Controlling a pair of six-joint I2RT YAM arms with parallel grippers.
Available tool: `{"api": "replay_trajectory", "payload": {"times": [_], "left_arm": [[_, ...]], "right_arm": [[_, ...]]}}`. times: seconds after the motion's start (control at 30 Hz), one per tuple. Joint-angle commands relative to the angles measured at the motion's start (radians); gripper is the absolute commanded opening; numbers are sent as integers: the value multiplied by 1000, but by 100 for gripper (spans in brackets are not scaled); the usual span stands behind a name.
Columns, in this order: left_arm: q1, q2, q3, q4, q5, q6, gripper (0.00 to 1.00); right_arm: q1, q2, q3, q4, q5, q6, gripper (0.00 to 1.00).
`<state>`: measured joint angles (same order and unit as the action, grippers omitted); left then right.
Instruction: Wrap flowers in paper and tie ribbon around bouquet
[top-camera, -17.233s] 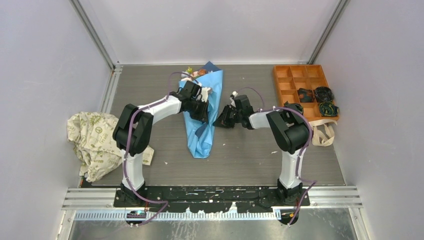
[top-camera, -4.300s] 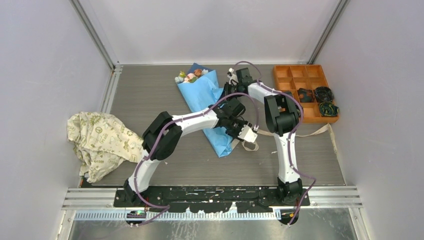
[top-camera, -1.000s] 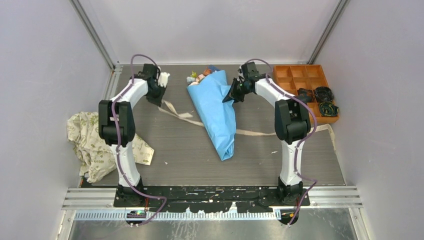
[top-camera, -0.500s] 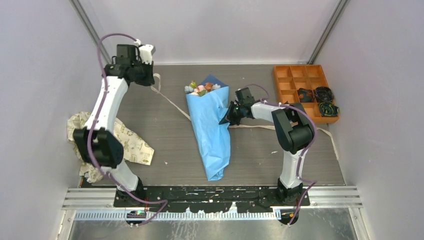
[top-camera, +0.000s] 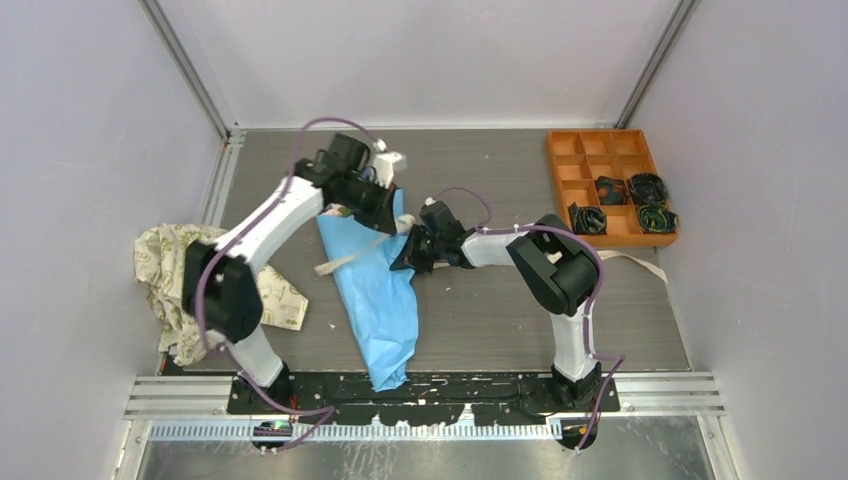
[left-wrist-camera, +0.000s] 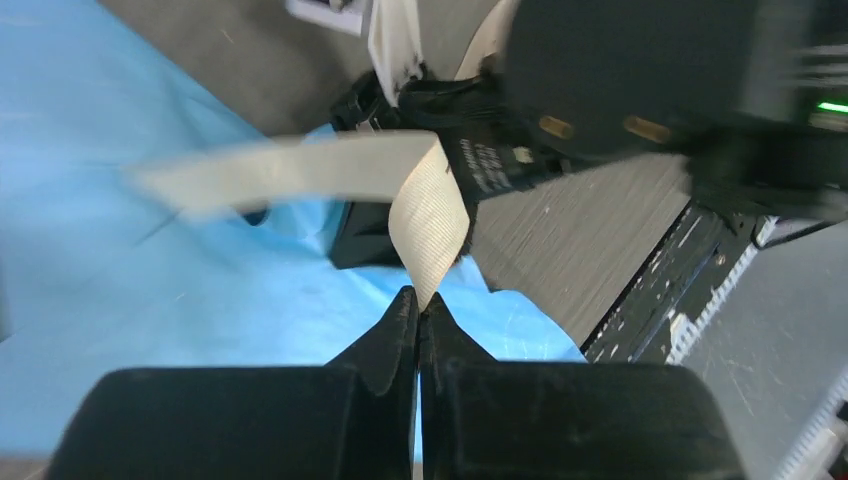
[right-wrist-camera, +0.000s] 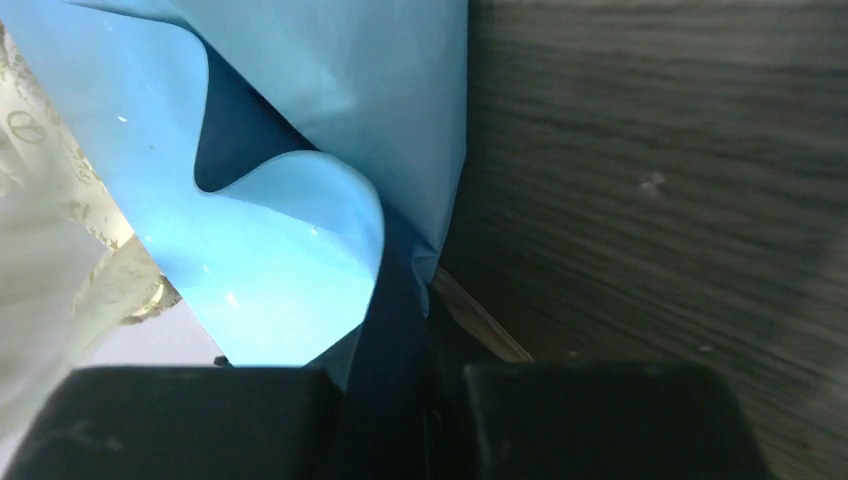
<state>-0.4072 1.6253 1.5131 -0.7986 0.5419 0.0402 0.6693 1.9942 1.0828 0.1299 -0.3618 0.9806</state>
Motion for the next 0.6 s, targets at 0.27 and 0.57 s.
{"api": "replay_trajectory", "payload": {"times": [0.27, 0.57], "left_arm": [[-53, 468, 70, 112, -130, -80, 0], [-66, 533, 23, 139, -173, -61, 0]], "right_arm": [[34, -242, -56, -215, 221, -91, 41], [-10, -621, -127, -592, 717, -267, 74]]}}
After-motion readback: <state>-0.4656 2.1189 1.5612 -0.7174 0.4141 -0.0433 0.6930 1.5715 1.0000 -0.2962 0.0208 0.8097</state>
